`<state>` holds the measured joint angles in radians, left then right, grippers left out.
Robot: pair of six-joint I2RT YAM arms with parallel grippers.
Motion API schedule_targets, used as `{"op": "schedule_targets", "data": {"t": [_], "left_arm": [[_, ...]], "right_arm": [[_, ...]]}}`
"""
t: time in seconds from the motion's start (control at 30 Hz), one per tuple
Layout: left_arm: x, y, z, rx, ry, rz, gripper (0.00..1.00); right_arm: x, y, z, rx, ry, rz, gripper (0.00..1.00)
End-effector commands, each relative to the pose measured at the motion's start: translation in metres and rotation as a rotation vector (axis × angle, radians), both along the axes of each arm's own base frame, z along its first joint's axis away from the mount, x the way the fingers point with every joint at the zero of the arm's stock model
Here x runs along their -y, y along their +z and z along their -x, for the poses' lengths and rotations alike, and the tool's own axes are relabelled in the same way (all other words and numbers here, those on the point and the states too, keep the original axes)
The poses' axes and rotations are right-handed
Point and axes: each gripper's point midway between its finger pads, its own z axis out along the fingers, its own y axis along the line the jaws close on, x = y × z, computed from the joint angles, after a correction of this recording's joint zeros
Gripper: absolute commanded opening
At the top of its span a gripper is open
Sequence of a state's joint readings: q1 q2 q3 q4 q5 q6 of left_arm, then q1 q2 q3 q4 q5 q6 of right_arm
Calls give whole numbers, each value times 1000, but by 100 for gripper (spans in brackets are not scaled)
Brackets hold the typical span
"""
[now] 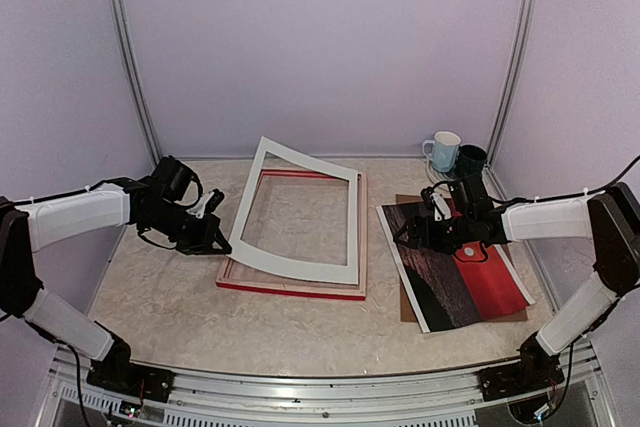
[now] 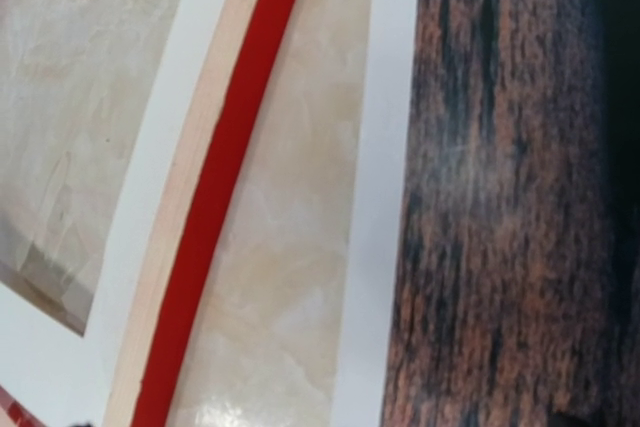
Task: Put the photo into the frame
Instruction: Place the mat board on the glass panel.
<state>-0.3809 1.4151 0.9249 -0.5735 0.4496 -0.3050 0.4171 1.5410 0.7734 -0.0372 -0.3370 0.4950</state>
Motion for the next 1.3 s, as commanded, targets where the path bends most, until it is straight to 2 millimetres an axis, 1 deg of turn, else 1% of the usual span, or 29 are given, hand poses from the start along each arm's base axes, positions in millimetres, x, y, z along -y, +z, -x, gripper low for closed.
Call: {"op": "schedule_targets", "data": {"t": [0.0, 0.27, 0.37, 0.47, 0.6, 0.67, 0.8, 1.0, 1.17, 1.27], "left_arm": [[3, 13, 0, 16, -23, 30, 0], [6, 25, 6, 25, -42, 68, 0], [7, 26, 6, 26, -42, 76, 0], [7, 22, 3, 24, -36, 71, 0], [2, 11, -7, 21, -5, 24, 8], [-3, 7, -15, 33, 25, -14, 10], [-6, 2, -23, 40, 43, -43, 16], [-8, -9, -30, 44, 71, -61, 35], [-10, -13, -37, 60, 109, -66, 37], [-8, -14, -41, 67, 114, -54, 37]], "right_arm": [[-6, 0, 3, 6, 19, -6, 98], [-7, -1, 2, 5, 21, -11, 98], [-9, 0, 2, 7, 23, -19, 98], [-12, 1, 1, 9, 28, -23, 98], [-16, 2, 1, 10, 36, -23, 98], [-16, 0, 2, 6, 36, -21, 98], [-16, -3, 2, -1, 35, -16, 98], [-18, -6, 3, -8, 38, -14, 98], [-19, -8, 3, -13, 42, -13, 98], [-19, -10, 4, -19, 42, -12, 98]]}}
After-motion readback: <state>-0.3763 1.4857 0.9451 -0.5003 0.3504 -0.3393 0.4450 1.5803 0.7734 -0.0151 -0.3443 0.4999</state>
